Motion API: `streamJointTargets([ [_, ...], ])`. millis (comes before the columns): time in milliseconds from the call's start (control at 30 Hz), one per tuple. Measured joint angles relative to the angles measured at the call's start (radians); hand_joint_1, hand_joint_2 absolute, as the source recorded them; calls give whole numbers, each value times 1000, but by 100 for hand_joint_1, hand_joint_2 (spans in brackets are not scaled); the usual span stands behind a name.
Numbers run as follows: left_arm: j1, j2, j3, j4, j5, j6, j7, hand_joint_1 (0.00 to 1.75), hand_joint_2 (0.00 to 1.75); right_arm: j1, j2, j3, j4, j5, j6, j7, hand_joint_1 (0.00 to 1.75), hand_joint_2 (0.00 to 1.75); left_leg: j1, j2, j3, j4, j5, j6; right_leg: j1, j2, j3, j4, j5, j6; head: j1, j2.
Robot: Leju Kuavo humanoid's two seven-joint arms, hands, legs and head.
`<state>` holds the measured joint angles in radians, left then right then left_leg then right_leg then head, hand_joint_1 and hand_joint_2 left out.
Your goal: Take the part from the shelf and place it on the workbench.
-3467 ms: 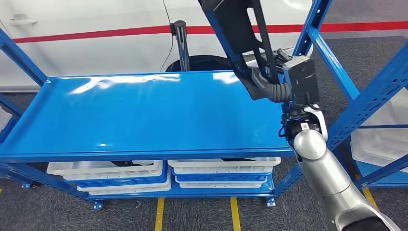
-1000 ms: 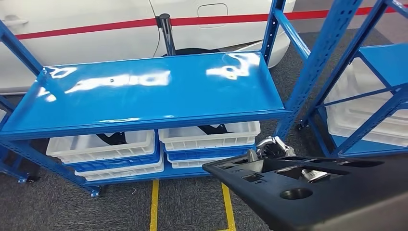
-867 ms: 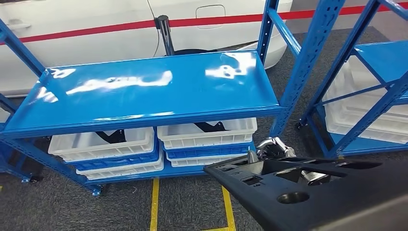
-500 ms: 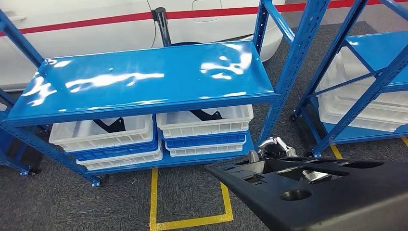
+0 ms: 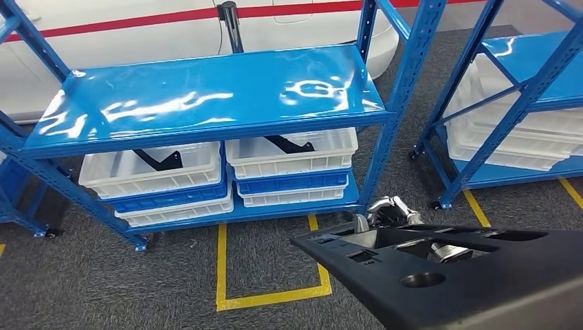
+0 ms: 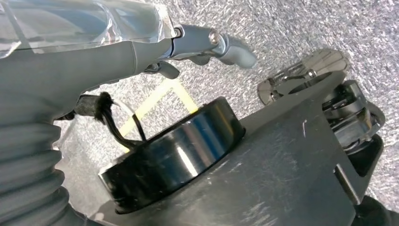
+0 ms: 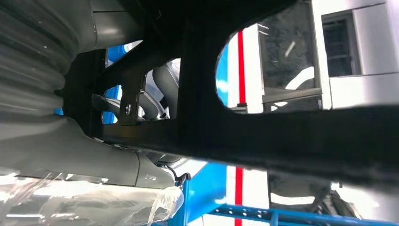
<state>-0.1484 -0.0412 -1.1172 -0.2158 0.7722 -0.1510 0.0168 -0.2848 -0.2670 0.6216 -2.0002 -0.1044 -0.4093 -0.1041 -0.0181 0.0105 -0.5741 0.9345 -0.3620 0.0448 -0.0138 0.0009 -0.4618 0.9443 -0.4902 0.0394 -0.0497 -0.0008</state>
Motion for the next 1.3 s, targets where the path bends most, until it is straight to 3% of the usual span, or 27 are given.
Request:
streamJointTargets([
  [67,0,1,1,0,0,0,0,0,175,0,0,0,0,0,0,0,175,175,1,-2,-14,9,-1,-10,-5,-2,-15,-1,11,-15,0,0],
  [100,0,2,1,0,1,0,0,0,175,0,0,0,0,1,0,0,175,175,2,-4,-25,31,-26,-17,-8,-4,-24,-2,20,-23,-1,0],
  [200,-3,3,5,0,3,-7,-4,0,175,0,0,0,0,9,-1,6,175,175,12,-6,-71,207,-166,-40,-9,-8,-59,-2,50,-36,-3,0],
  [233,-4,4,6,0,3,-10,-5,0,175,1,0,0,0,13,-2,10,175,175,15,-6,-79,268,-194,-45,-9,-8,-71,-1,59,-37,-5,0],
  [267,-5,4,7,0,3,-11,-6,0,175,2,0,0,0,17,-3,14,175,175,17,-6,-74,301,-201,-48,-9,-8,-82,-1,68,-36,-7,0],
  [300,-4,4,7,0,3,-11,-6,0,175,3,0,0,0,21,-3,17,175,175,19,-6,-52,295,-187,-49,-9,-7,-94,-1,78,-35,-9,0],
  [333,-3,4,8,0,3,-11,-4,0,175,3,0,0,0,24,-5,20,175,175,20,-7,-12,250,-160,-47,-9,-5,-105,-1,87,-33,-11,0],
  [367,-1,4,8,0,2,-11,-3,0,175,3,0,0,-1,27,-6,23,175,175,21,-8,40,177,-134,-43,-9,-3,-114,-1,97,-31,-11,0],
  [433,3,4,7,0,1,-11,0,0,175,2,0,0,-4,30,-8,27,175,175,17,-13,136,20,-115,-31,-8,0,-129,-1,115,-21,-11,0],
  [500,7,4,7,0,1,-11,0,0,175,2,0,0,-8,31,-8,30,175,175,10,-16,166,-45,-118,-21,-9,0,-136,-6,134,-9,-11,0],
  [567,10,3,7,0,1,-11,0,0,175,2,-1,0,-9,32,-9,30,175,175,9,-13,150,-50,-99,-8,-10,1,-142,-9,143,4,-11,0],
  [600,10,3,7,0,2,-10,0,0,175,2,-1,0,-9,32,-10,31,175,175,11,-11,141,-53,-88,0,-10,2,-150,6,123,8,-10,0],
  [667,10,3,7,0,4,-4,0,0,175,4,-1,0,-10,32,-10,31,175,175,13,-8,118,-56,-61,15,-10,3,-182,96,28,12,-7,0],
  [700,10,3,7,0,5,-1,0,0,175,5,-1,0,-10,32,-10,32,175,175,11,-7,103,-55,-49,19,-9,3,-200,166,-27,13,-5,0],
  [733,10,3,8,0,6,2,0,0,175,6,-1,0,-10,32,-10,33,175,175,10,-6,87,-52,-37,20,-9,3,-213,236,-63,15,-4,0],
  [767,9,3,8,0,7,3,0,0,175,7,-1,0,-10,32,-10,33,175,175,8,-5,69,-49,-26,20,-9,3,-217,288,-73,17,-3,0],
  [800,7,3,8,0,7,3,0,0,175,7,-1,0,-10,32,-10,33,175,175,8,-4,52,-43,-16,19,-10,3,-205,307,-58,18,-3,0],
  [867,4,3,9,0,8,3,0,0,175,7,-1,0,-10,32,-10,33,175,175,8,-4,18,-28,0,14,-11,1,-132,243,1,20,-3,0],
  [900,2,3,9,0,8,3,0,0,175,6,-1,0,-10,32,-10,33,175,175,7,-4,3,-18,6,11,-11,1,-77,170,11,19,-3,0],
  [967,-1,3,10,0,8,2,0,0,175,5,-1,0,-10,32,-10,33,175,175,3,-4,-16,-1,17,1,-8,1,7,41,-8,11,-4,0],
  [1000,-2,3,10,0,8,1,0,0,175,4,-1,0,-11,32,-10,33,175,175,2,-4,-22,3,24,-4,-5,2,23,8,-21,5,-4,0],
  [1067,-2,3,10,0,7,1,0,0,175,4,-1,0,-11,32,-10,33,175,175,5,-5,-30,8,34,-15,-4,0,13,3,-15,-12,-4,0],
  [1100,-2,3,10,0,7,1,0,0,175,4,-1,0,-11,32,-10,33,175,175,8,-6,-37,20,18,-21,-5,-3,4,4,-6,-20,-4,0],
  [1133,-2,3,11,0,7,1,0,0,175,4,-1,0,-11,31,-10,33,175,175,11,-7,-48,49,-18,-28,-6,-5,-6,4,4,-28,-4,0],
  [1233,-6,3,12,0,8,0,0,0,175,4,0,0,-11,30,-10,33,175,175,17,-8,-86,237,-170,-47,-7,-8,-50,5,40,-38,-4,0],
  [1267,-7,3,13,0,7,-1,0,0,175,4,0,0,-11,30,-9,33,175,175,17,-8,-89,294,-189,-49,-7,-7,-67,5,52,-38,-4,0],
  [1300,-7,3,13,0,7,-1,0,0,175,5,0,0,-11,29,-9,33,175,175,17,-8,-80,322,-183,-49,-6,-7,-83,5,63,-37,-4,0],
])
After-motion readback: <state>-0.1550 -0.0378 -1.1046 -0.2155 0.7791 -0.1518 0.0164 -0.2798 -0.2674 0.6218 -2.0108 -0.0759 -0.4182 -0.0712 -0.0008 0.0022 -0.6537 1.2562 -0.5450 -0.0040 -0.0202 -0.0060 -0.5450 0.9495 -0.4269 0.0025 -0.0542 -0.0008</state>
